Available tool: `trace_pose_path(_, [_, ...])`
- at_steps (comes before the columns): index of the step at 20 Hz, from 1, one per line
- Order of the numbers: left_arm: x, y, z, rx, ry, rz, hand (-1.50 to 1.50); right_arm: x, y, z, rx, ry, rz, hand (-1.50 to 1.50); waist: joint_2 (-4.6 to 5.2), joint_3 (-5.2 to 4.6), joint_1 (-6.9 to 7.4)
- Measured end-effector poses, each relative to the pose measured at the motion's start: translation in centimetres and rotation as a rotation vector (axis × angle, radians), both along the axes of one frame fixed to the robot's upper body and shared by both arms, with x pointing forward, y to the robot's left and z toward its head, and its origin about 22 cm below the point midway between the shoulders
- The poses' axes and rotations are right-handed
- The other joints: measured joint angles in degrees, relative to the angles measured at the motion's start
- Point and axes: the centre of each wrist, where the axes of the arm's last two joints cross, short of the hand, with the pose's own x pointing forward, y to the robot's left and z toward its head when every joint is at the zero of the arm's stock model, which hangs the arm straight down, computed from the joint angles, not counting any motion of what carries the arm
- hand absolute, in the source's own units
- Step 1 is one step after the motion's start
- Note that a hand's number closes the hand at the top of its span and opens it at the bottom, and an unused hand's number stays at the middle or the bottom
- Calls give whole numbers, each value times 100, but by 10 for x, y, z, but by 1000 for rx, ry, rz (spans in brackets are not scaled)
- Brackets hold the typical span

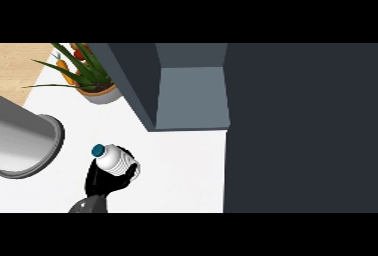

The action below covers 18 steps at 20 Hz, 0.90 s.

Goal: Pick up the bottled water, place it into the cabinet and close the cabinet

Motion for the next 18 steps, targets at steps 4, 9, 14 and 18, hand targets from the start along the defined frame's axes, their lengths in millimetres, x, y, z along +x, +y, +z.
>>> trace_pose_path(4, [1,3,1,11,-46,5,150,-4,-1,0,7,-1,1,-150,-9,3,19])
trace_pose_path(9, [3,37,10,33,-84,65,150,-6,-5,1,1,0,-10,-150,-9,5,46])
trace_pose_path(14, [6,55,22,76,-120,79,150,-11,-8,2,-5,-2,-12,-150,-20,8,53])
trace_pose_path(18, [12,52,31,86,-130,36,150,-10,-9,3,0,1,-14,-150,-24,11,81])
